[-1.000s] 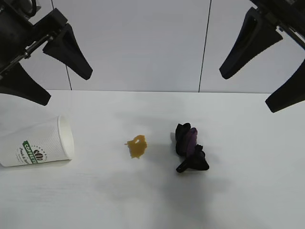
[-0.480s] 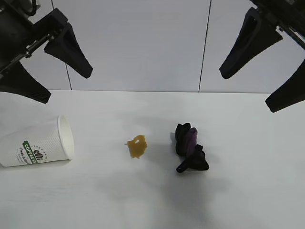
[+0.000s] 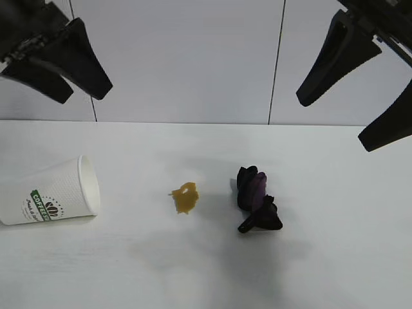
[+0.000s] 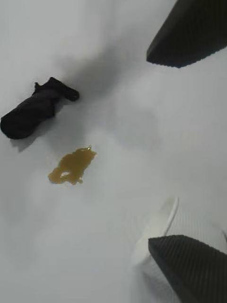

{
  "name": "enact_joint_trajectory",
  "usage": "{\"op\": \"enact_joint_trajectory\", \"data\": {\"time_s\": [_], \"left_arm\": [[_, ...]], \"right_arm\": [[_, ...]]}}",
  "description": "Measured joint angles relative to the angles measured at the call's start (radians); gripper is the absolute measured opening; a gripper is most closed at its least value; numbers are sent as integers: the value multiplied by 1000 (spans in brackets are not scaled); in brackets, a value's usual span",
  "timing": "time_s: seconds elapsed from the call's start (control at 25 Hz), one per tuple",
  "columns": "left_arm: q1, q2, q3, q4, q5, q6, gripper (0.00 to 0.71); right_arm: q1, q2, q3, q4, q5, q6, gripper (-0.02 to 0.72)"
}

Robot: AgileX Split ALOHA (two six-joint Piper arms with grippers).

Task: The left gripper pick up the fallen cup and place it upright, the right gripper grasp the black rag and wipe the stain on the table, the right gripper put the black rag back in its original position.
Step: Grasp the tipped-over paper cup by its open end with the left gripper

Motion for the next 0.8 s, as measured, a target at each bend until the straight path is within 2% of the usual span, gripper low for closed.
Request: {"op": "enact_joint_trajectory", "data": {"time_s": [0.12, 0.28, 0.6, 0.8], "left_arm": [[0, 0, -5, 8, 11, 213, 694], [0, 0, -5, 18, 8, 370, 694], [0, 0, -5, 169, -57, 410, 694], [0, 1, -5, 238, -60, 410, 694]], "right_arm": [[0, 0, 0, 0, 0, 0, 578], [0, 0, 0, 0, 0, 0, 578], [0, 0, 0, 0, 0, 0, 578], [0, 0, 0, 0, 0, 0, 578]]}}
